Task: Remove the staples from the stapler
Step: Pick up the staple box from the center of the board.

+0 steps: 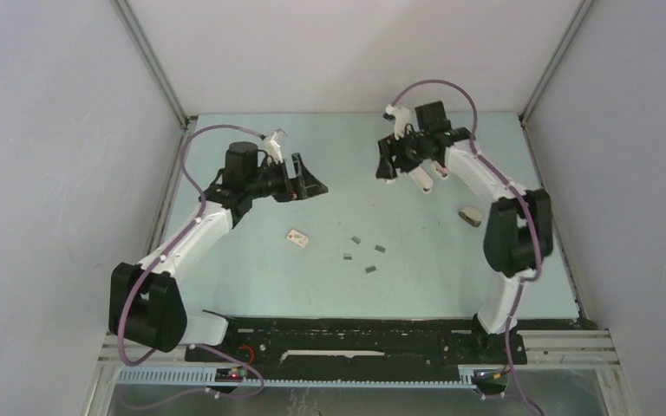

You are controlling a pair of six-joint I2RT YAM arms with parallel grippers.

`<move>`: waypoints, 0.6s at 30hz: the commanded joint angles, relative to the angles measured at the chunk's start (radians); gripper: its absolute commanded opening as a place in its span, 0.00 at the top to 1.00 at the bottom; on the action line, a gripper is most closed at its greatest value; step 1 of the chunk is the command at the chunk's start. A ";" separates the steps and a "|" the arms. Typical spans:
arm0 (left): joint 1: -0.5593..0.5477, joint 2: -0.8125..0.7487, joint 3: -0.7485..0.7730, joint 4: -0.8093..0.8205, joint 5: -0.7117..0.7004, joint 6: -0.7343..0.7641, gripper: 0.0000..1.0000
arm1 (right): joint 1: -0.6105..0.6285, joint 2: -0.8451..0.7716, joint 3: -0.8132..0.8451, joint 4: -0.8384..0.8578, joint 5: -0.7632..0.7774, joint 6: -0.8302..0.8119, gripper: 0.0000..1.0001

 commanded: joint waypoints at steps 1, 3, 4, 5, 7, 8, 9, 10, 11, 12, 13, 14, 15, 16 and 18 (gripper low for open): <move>0.046 -0.043 0.035 0.020 0.076 -0.048 0.11 | 0.017 0.212 0.297 -0.115 0.183 0.078 0.21; 0.056 -0.061 0.033 0.022 0.070 -0.044 0.11 | 0.020 0.310 0.427 -0.193 0.199 0.057 0.17; 0.063 -0.069 0.033 0.022 0.074 -0.043 0.11 | 0.021 0.356 0.492 -0.231 0.213 0.051 0.16; 0.070 -0.077 0.033 0.023 0.076 -0.043 0.11 | 0.021 0.391 0.542 -0.263 0.222 0.046 0.15; 0.085 -0.092 0.034 0.024 0.077 -0.047 0.11 | 0.022 0.443 0.597 -0.294 0.249 0.037 0.14; 0.091 -0.096 0.033 0.028 0.081 -0.049 0.11 | 0.022 0.463 0.612 -0.295 0.261 0.033 0.15; 0.096 -0.099 0.033 0.031 0.084 -0.054 0.11 | 0.021 0.480 0.621 -0.298 0.266 0.027 0.15; 0.101 -0.101 0.031 0.034 0.089 -0.059 0.11 | 0.022 0.496 0.630 -0.302 0.272 0.024 0.16; 0.105 -0.103 0.031 0.038 0.093 -0.063 0.11 | 0.022 0.512 0.639 -0.305 0.279 0.022 0.16; 0.108 -0.105 0.029 0.040 0.096 -0.064 0.11 | 0.022 0.527 0.650 -0.308 0.288 0.020 0.17; 0.112 -0.106 0.028 0.043 0.096 -0.068 0.11 | 0.024 0.543 0.661 -0.311 0.302 0.017 0.18; 0.114 -0.107 0.026 0.045 0.096 -0.069 0.11 | 0.024 0.558 0.678 -0.314 0.315 0.013 0.18; 0.115 -0.105 0.026 0.046 0.096 -0.069 0.11 | 0.024 0.571 0.690 -0.317 0.326 0.011 0.19; 0.115 -0.103 0.025 0.047 0.098 -0.070 0.11 | 0.024 0.583 0.701 -0.317 0.331 0.008 0.20; 0.114 -0.099 0.025 0.048 0.098 -0.071 0.11 | 0.024 0.608 0.718 -0.320 0.337 0.004 0.21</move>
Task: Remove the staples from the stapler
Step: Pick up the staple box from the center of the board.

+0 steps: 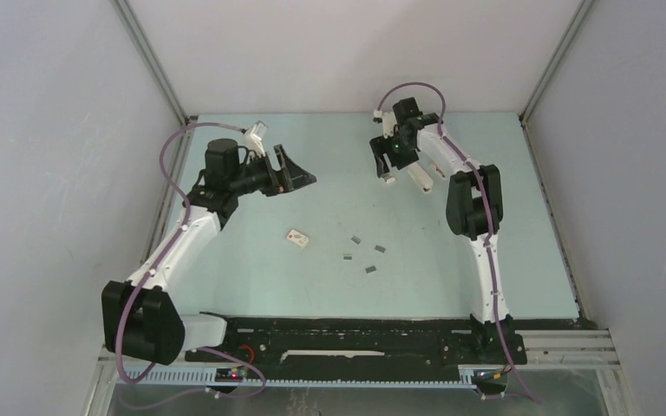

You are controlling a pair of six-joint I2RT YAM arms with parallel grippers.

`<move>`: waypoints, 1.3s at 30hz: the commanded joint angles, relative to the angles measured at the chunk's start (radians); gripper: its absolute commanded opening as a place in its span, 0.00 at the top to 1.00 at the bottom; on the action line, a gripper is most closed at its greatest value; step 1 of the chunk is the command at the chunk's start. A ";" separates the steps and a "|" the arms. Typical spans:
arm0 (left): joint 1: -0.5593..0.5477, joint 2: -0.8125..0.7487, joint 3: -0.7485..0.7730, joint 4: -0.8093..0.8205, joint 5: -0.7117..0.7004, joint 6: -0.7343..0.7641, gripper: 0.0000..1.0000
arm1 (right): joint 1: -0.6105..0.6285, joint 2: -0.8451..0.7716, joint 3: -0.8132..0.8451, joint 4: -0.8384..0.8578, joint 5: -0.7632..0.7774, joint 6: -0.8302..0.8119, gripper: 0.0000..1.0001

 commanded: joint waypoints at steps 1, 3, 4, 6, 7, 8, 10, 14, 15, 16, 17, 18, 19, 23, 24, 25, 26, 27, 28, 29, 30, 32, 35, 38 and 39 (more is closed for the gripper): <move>0.010 -0.022 0.025 0.032 0.028 -0.017 0.11 | 0.008 0.037 0.079 -0.029 0.042 -0.025 0.22; 0.010 -0.020 0.025 0.032 0.029 -0.016 0.11 | 0.010 0.056 0.095 -0.035 0.036 -0.028 0.24; 0.010 -0.020 0.024 0.033 0.028 -0.016 0.11 | 0.013 0.066 0.106 -0.039 0.037 -0.029 0.24; 0.010 -0.018 0.024 0.034 0.029 -0.015 0.11 | 0.016 0.088 0.126 -0.050 0.041 -0.035 0.25; 0.010 -0.017 0.022 0.035 0.028 -0.016 0.11 | 0.017 0.097 0.137 -0.054 0.041 -0.038 0.25; 0.010 -0.016 0.023 0.034 0.029 -0.015 0.11 | 0.020 0.106 0.145 -0.058 0.044 -0.040 0.25; 0.012 -0.015 0.023 0.034 0.029 -0.015 0.11 | 0.022 0.119 0.157 -0.061 0.052 -0.045 0.26; 0.013 -0.014 0.023 0.035 0.031 -0.018 0.11 | 0.027 0.135 0.171 -0.062 0.058 -0.051 0.30; 0.013 -0.014 0.022 0.035 0.033 -0.017 0.11 | 0.029 0.137 0.175 -0.066 0.057 -0.052 0.32; 0.014 -0.014 0.023 0.036 0.035 -0.018 0.11 | 0.031 0.140 0.177 -0.067 0.055 -0.056 0.32; 0.015 -0.014 0.024 0.036 0.036 -0.019 0.11 | 0.032 0.140 0.177 -0.068 0.055 -0.059 0.33; 0.016 -0.014 0.024 0.036 0.038 -0.021 0.11 | 0.033 0.140 0.177 -0.069 0.055 -0.062 0.33; 0.016 -0.013 0.023 0.037 0.039 -0.021 0.11 | 0.035 0.140 0.177 -0.069 0.056 -0.066 0.34; 0.018 -0.012 0.023 0.039 0.043 -0.024 0.11 | 0.042 0.143 0.176 -0.079 0.062 -0.078 0.39; 0.018 -0.012 0.022 0.039 0.043 -0.025 0.11 | 0.043 0.143 0.175 -0.082 0.063 -0.082 0.41; 0.018 -0.012 0.023 0.041 0.044 -0.025 0.11 | 0.044 0.143 0.172 -0.084 0.065 -0.085 0.43; 0.019 -0.012 0.022 0.041 0.045 -0.025 0.11 | 0.045 0.143 0.170 -0.087 0.067 -0.086 0.45; 0.019 -0.012 0.022 0.041 0.046 -0.026 0.11 | 0.046 0.144 0.167 -0.089 0.070 -0.090 0.47; 0.019 -0.012 0.022 0.042 0.047 -0.026 0.11 | 0.045 0.142 0.164 -0.091 0.071 -0.091 0.49; 0.019 -0.014 0.022 0.042 0.047 -0.026 0.11 | 0.045 0.143 0.160 -0.096 0.071 -0.095 0.51; 0.019 -0.014 0.022 0.043 0.047 -0.026 0.11 | 0.045 0.143 0.158 -0.099 0.071 -0.097 0.52; 0.019 -0.014 0.022 0.044 0.049 -0.027 0.11 | 0.045 0.138 0.150 -0.104 0.071 -0.105 0.54; 0.021 -0.014 0.020 0.046 0.051 -0.028 0.11 | 0.046 0.126 0.130 -0.106 0.073 -0.119 0.57; 0.022 -0.013 0.019 0.048 0.051 -0.029 0.11 | 0.050 0.103 0.093 -0.106 0.059 -0.139 0.59; 0.022 -0.014 0.019 0.050 0.053 -0.029 0.11 | 0.049 0.091 0.076 -0.104 0.047 -0.146 0.59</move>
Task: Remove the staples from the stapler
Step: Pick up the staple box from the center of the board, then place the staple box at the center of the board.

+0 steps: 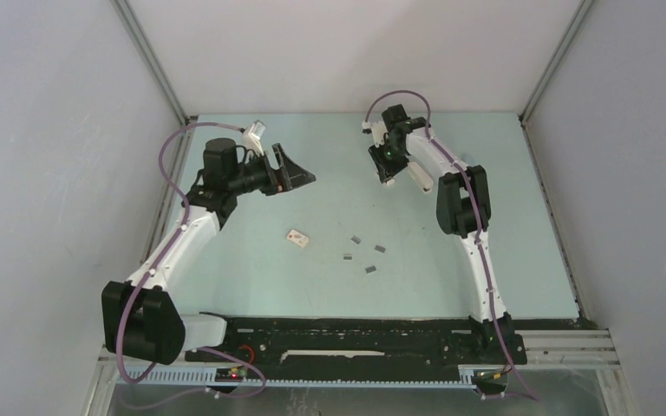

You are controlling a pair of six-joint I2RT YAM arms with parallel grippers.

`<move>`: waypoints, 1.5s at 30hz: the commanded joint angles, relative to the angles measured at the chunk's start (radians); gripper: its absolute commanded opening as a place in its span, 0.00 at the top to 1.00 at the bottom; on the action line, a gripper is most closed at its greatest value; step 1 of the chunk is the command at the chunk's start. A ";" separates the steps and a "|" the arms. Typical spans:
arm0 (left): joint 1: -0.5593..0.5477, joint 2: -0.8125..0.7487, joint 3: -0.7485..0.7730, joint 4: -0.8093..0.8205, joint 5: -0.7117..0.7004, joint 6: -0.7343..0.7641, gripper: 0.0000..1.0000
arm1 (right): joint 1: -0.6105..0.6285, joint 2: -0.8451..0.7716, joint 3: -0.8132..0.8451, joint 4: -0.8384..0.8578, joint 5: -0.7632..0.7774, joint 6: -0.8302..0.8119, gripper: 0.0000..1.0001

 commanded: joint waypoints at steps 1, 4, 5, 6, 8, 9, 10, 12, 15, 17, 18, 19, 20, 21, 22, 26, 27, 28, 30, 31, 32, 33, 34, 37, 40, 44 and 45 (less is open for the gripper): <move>0.011 -0.013 0.019 0.038 0.026 -0.012 0.11 | 0.012 -0.061 -0.074 -0.020 -0.029 -0.051 0.60; 0.012 -0.013 0.017 0.043 0.029 -0.015 0.11 | 0.020 -0.123 -0.175 0.003 -0.045 -0.088 0.61; 0.012 -0.012 0.017 0.044 0.031 -0.017 0.11 | 0.025 -0.151 -0.220 0.016 -0.048 -0.102 0.61; 0.012 -0.012 0.016 0.046 0.031 -0.017 0.11 | 0.030 -0.180 -0.266 0.029 -0.050 -0.120 0.61; 0.012 -0.013 0.016 0.047 0.033 -0.017 0.11 | 0.044 -0.236 -0.360 0.056 -0.059 -0.156 0.60; 0.012 -0.014 0.016 0.048 0.033 -0.017 0.11 | 0.050 -0.264 -0.410 0.069 -0.065 -0.175 0.60; 0.012 -0.014 0.016 0.048 0.033 -0.017 0.11 | 0.056 -0.291 -0.457 0.084 -0.065 -0.193 0.60; 0.012 -0.014 0.014 0.050 0.033 -0.017 0.10 | 0.071 -0.352 -0.570 0.107 -0.068 -0.236 0.60; 0.011 -0.017 0.013 0.053 0.033 -0.017 0.10 | 0.099 -0.421 -0.697 0.152 -0.061 -0.292 0.60; 0.012 -0.018 0.011 0.055 0.033 -0.017 0.10 | 0.121 -0.457 -0.762 0.178 -0.049 -0.314 0.60; 0.012 -0.017 0.010 0.056 0.033 -0.017 0.10 | 0.132 -0.469 -0.785 0.185 -0.043 -0.319 0.60; 0.012 -0.017 0.009 0.056 0.033 -0.017 0.10 | 0.142 -0.479 -0.802 0.187 -0.037 -0.323 0.60; 0.012 -0.018 0.009 0.057 0.033 -0.017 0.10 | 0.154 -0.486 -0.817 0.192 -0.033 -0.325 0.60; 0.012 -0.019 0.010 0.058 0.034 -0.017 0.10 | 0.164 -0.495 -0.831 0.196 -0.029 -0.325 0.60; 0.011 -0.019 0.010 0.058 0.034 -0.017 0.10 | 0.174 -0.501 -0.844 0.201 -0.026 -0.324 0.60; 0.012 -0.021 0.007 0.061 0.034 -0.016 0.10 | 0.212 -0.508 -0.852 0.205 -0.028 -0.283 0.58; 0.012 -0.021 0.007 0.062 0.034 -0.017 0.10 | 0.218 -0.507 -0.847 0.205 -0.034 -0.270 0.57; 0.012 -0.023 0.007 0.062 0.035 -0.017 0.10 | 0.224 -0.505 -0.843 0.199 -0.040 -0.259 0.56; 0.012 -0.026 0.007 0.064 0.035 -0.017 0.10 | 0.231 -0.502 -0.828 0.181 -0.048 -0.237 0.55; 0.011 -0.027 0.007 0.066 0.034 -0.017 0.10 | 0.233 -0.502 -0.820 0.174 -0.055 -0.219 0.55; 0.012 -0.029 0.005 0.066 0.035 -0.018 0.10 | 0.233 -0.502 -0.814 0.167 -0.066 -0.206 0.55; 0.012 -0.031 0.005 0.067 0.034 -0.017 0.10 | 0.233 -0.504 -0.810 0.161 -0.078 -0.198 0.54; 0.011 -0.033 0.004 0.069 0.034 -0.017 0.10 | 0.233 -0.507 -0.808 0.156 -0.089 -0.187 0.54; 0.012 -0.038 0.001 0.075 0.034 -0.017 0.10 | 0.232 -0.515 -0.796 0.146 -0.108 -0.156 0.52; 0.012 -0.043 -0.001 0.083 0.035 -0.017 0.09 | 0.225 -0.531 -0.773 0.136 -0.114 -0.129 0.48; 0.012 -0.080 -0.026 0.147 0.045 -0.018 0.09 | 0.188 -0.594 -0.743 0.126 -0.126 -0.089 0.42; 0.012 -0.098 -0.039 0.177 0.032 -0.011 0.09 | 0.174 -0.618 -0.744 0.125 -0.138 -0.086 0.40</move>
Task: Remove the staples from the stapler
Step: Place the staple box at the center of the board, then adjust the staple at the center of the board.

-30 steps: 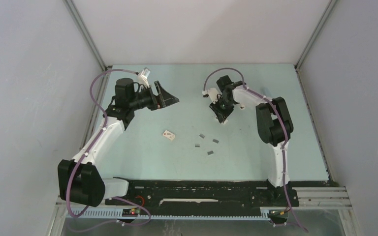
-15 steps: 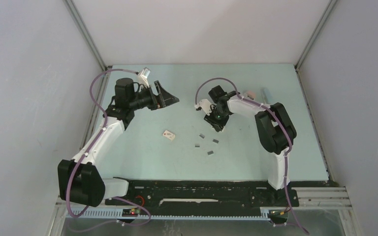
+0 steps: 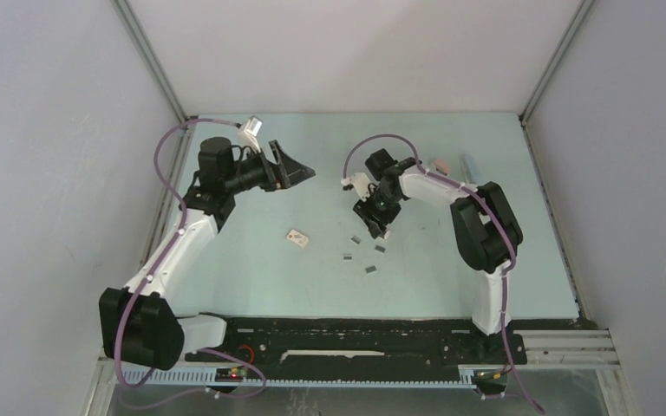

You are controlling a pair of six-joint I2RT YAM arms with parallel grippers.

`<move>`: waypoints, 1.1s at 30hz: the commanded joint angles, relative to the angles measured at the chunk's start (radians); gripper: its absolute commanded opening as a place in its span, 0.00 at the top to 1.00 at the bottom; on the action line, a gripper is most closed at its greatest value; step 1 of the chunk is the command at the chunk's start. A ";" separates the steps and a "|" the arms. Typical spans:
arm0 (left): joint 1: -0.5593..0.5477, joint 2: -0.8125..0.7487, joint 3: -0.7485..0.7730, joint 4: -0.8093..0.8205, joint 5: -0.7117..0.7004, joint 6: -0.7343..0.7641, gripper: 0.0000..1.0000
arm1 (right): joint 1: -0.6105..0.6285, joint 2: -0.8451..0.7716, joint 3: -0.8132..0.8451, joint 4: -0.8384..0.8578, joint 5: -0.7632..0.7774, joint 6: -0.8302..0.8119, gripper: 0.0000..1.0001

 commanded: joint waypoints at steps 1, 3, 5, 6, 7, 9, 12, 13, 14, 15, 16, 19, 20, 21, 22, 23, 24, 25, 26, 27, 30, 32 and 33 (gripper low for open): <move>0.009 -0.100 -0.045 0.127 0.007 0.016 0.09 | -0.044 -0.156 0.046 -0.020 -0.064 0.056 0.38; 0.007 -0.151 -0.069 0.149 -0.024 0.056 0.08 | -0.065 -0.219 0.033 -0.028 -0.111 0.051 0.35; 0.003 -0.210 -0.102 0.186 -0.052 0.100 0.06 | -0.080 -0.287 0.007 -0.062 -0.160 0.003 0.28; 0.000 -0.243 -0.123 0.217 -0.052 0.125 0.01 | -0.087 -0.322 -0.007 -0.086 -0.178 -0.027 0.26; -0.003 -0.279 -0.152 0.254 -0.060 0.145 0.00 | -0.096 -0.363 -0.023 -0.101 -0.200 -0.055 0.24; -0.011 -0.371 -0.235 0.368 -0.079 0.157 0.00 | -0.132 -0.449 -0.076 -0.105 -0.294 -0.092 0.19; -0.014 -0.459 -0.357 0.527 -0.141 0.061 0.00 | -0.221 -0.563 -0.129 -0.110 -0.486 -0.154 0.16; -0.014 -0.473 -0.388 0.559 -0.145 0.035 0.00 | -0.253 -0.590 -0.138 -0.116 -0.554 -0.166 0.14; -0.014 -0.480 -0.414 0.589 -0.129 0.020 0.00 | -0.288 -0.619 -0.150 -0.116 -0.613 -0.173 0.10; -0.016 -0.482 -0.439 0.616 -0.107 0.006 0.00 | -0.323 -0.646 -0.167 -0.113 -0.679 -0.184 0.02; -0.022 -0.476 -0.462 0.646 -0.092 -0.010 0.00 | -0.352 -0.670 -0.189 -0.104 -0.734 -0.186 0.01; -0.078 -0.456 -0.511 0.701 -0.102 0.002 0.00 | -0.438 -0.741 -0.271 -0.060 -0.868 -0.206 0.00; -0.109 -0.448 -0.516 0.700 -0.127 0.032 0.01 | -0.460 -0.762 -0.299 -0.049 -0.907 -0.221 0.00; -0.146 -0.436 -0.516 0.681 -0.159 0.076 0.01 | -0.484 -0.785 -0.322 -0.047 -0.948 -0.243 0.00; -0.198 -0.423 -0.508 0.644 -0.190 0.149 0.02 | -0.504 -0.799 -0.339 -0.045 -1.000 -0.264 0.00; -0.230 -0.402 -0.491 0.586 -0.223 0.210 0.03 | -0.522 -0.811 -0.354 -0.045 -1.029 -0.285 0.00; -0.261 -0.379 -0.464 0.517 -0.252 0.273 0.03 | -0.535 -0.821 -0.365 -0.044 -1.052 -0.300 0.00; -0.283 -0.342 -0.418 0.440 -0.283 0.335 0.03 | -0.538 -0.829 -0.380 -0.049 -1.072 -0.334 0.00; -0.302 -0.308 -0.385 0.369 -0.312 0.387 0.03 | -0.538 -0.832 -0.393 -0.057 -1.089 -0.368 0.00; -0.313 -0.274 -0.357 0.308 -0.341 0.427 0.03 | -0.563 -0.831 -0.399 -0.070 -1.095 -0.399 0.00; -0.326 -0.177 -0.303 0.209 -0.363 0.504 0.06 | -0.567 -0.802 -0.402 -0.082 -1.077 -0.434 0.01; -0.342 -0.111 -0.273 0.159 -0.364 0.539 0.08 | -0.569 -0.778 -0.402 -0.095 -1.052 -0.454 0.00; -0.353 -0.079 -0.250 0.112 -0.372 0.554 0.09 | -0.568 -0.761 -0.398 -0.107 -1.040 -0.474 0.00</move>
